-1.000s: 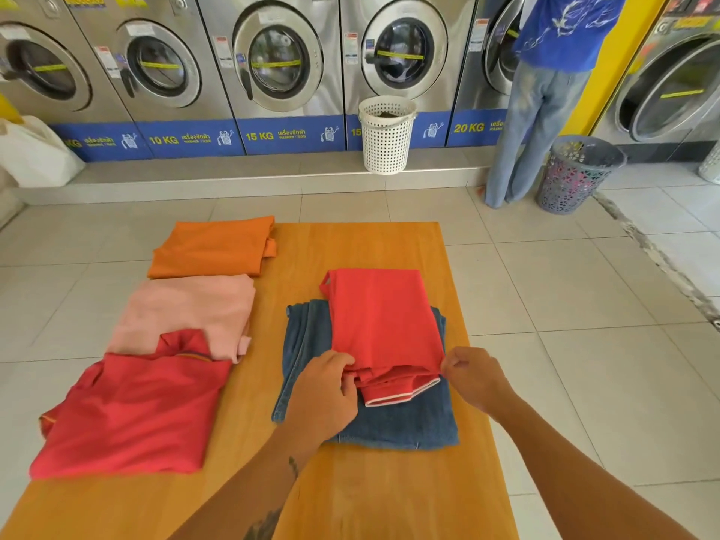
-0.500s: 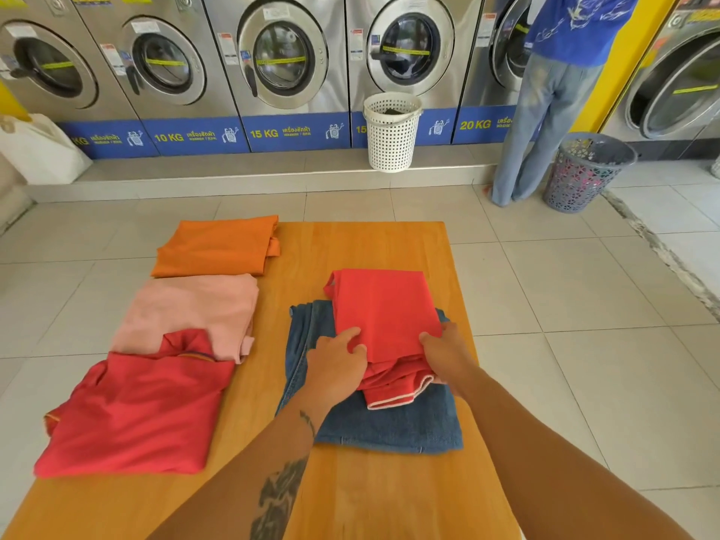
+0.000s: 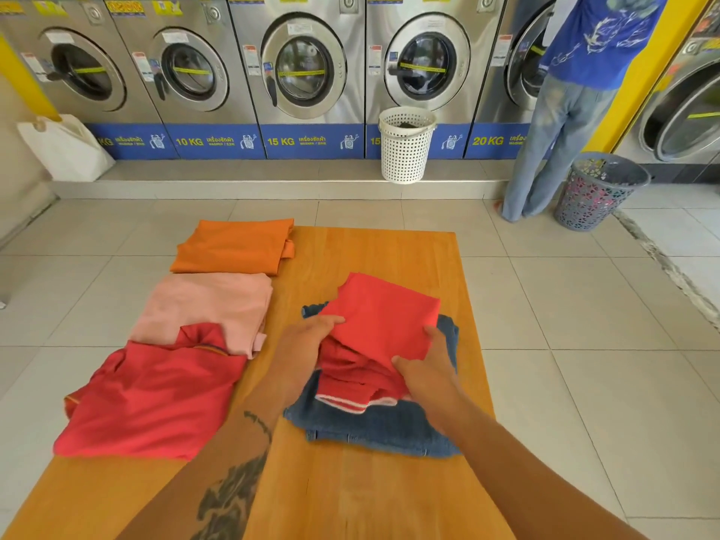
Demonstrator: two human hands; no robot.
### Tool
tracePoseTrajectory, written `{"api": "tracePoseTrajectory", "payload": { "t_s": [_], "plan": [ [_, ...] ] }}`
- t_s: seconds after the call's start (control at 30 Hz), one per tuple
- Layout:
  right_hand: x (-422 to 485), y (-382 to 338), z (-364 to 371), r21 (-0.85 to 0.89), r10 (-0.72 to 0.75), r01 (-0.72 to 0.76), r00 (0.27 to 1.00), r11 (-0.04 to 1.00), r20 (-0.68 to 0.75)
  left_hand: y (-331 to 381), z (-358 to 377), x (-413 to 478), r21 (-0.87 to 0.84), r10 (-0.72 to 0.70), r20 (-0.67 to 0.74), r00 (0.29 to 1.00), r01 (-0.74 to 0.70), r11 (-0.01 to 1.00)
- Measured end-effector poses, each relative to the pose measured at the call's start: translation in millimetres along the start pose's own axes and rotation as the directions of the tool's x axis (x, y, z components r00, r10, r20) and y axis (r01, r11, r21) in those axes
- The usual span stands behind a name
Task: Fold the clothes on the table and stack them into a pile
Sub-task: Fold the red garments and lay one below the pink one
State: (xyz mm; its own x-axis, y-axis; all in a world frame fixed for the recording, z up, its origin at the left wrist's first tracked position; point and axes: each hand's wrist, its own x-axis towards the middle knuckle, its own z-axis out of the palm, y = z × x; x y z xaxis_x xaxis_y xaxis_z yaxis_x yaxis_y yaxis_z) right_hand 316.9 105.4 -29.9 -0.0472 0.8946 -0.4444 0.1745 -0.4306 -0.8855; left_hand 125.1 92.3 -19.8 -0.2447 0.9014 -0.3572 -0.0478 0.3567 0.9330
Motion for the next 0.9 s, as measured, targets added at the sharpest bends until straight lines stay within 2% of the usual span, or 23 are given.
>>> {"api": "tracePoseTrajectory", "payload": {
  "t_s": [0.07,0.1,0.13,0.17,0.2,0.23,0.27,0.33,0.4,0.47,0.53,0.6,0.77,0.9],
  "plan": [
    [-21.0,14.0,16.1,-0.039,0.124,-0.119,0.981,0.992,0.148,-9.4,-21.9,-0.8,0.181,0.093,-0.058,0.994,-0.082,0.98],
    [-28.8,20.5,20.4,-0.111,0.228,-0.205,0.936,0.973,0.269,-18.0,-31.5,-2.2,0.281,0.115,-0.088,0.989,-0.086,0.956],
    [-32.0,25.6,20.8,-0.254,0.312,-0.229,0.877,0.94,0.365,-30.1,-40.3,-3.8,0.351,0.115,-0.117,0.987,-0.067,0.934],
    [-31.0,26.8,17.3,-0.427,0.361,-0.176,0.842,0.887,0.401,-42.2,-47.0,-7.4,0.374,0.103,-0.145,0.984,-0.042,0.927],
    [-24.1,24.6,13.7,-0.565,0.344,-0.076,0.856,0.822,0.385,-53.5,-50.9,-12.5,0.363,0.092,-0.176,0.98,-0.022,0.931],
    [-14.7,17.8,10.9,-0.667,0.267,0.031,0.902,0.744,0.34,-63.0,-53.1,-17.9,0.352,0.101,-0.208,0.973,-0.022,0.936],
    [-2.2,8.0,8.9,-0.739,0.155,0.121,0.943,0.663,0.293,-69.2,-52.7,-23.9,0.345,0.135,-0.233,0.963,-0.047,0.937],
    [24.4,-15.7,7.9,-0.79,-0.051,0.236,0.966,0.565,0.252,-79.9,-46.2,-33.9,0.31,0.188,-0.303,0.934,-0.09,0.946],
    [49.8,-34.9,10.3,-0.757,-0.157,0.302,0.953,0.579,0.26,-85.7,-34.5,-43.6,0.195,0.141,-0.382,0.913,-0.069,0.978],
    [77.5,-41.0,12.5,-0.746,-0.196,0.337,0.941,0.574,0.274,-89.9,-25.2,-50.7,0.013,0.034,-0.404,0.914,-0.031,0.999],
    [93.1,-41.4,14.4,-0.732,-0.16,0.323,0.945,0.6,0.285,-91.7,-20.4,-55.5,-0.187,-0.084,-0.378,0.922,0.012,0.982],
    [97.9,-40.7,17.2,-0.665,-0.086,0.278,0.948,0.693,0.306,-89.1,-16.8,-58.8,-0.327,-0.152,-0.321,0.935,0.041,0.944],
    [103.5,-41.2,22.3,-0.643,-0.05,0.271,0.939,0.716,0.34,-80.2,-10.4,-57.6,-0.337,-0.139,-0.334,0.932,0.02,0.941],
    [100.6,-44.7,12.6,-0.559,0.062,0.15,0.938,0.815,0.342,-76.8,-11.6,-53.2,-0.141,-0.069,-0.374,0.925,0.017,0.99]
  ]
}}
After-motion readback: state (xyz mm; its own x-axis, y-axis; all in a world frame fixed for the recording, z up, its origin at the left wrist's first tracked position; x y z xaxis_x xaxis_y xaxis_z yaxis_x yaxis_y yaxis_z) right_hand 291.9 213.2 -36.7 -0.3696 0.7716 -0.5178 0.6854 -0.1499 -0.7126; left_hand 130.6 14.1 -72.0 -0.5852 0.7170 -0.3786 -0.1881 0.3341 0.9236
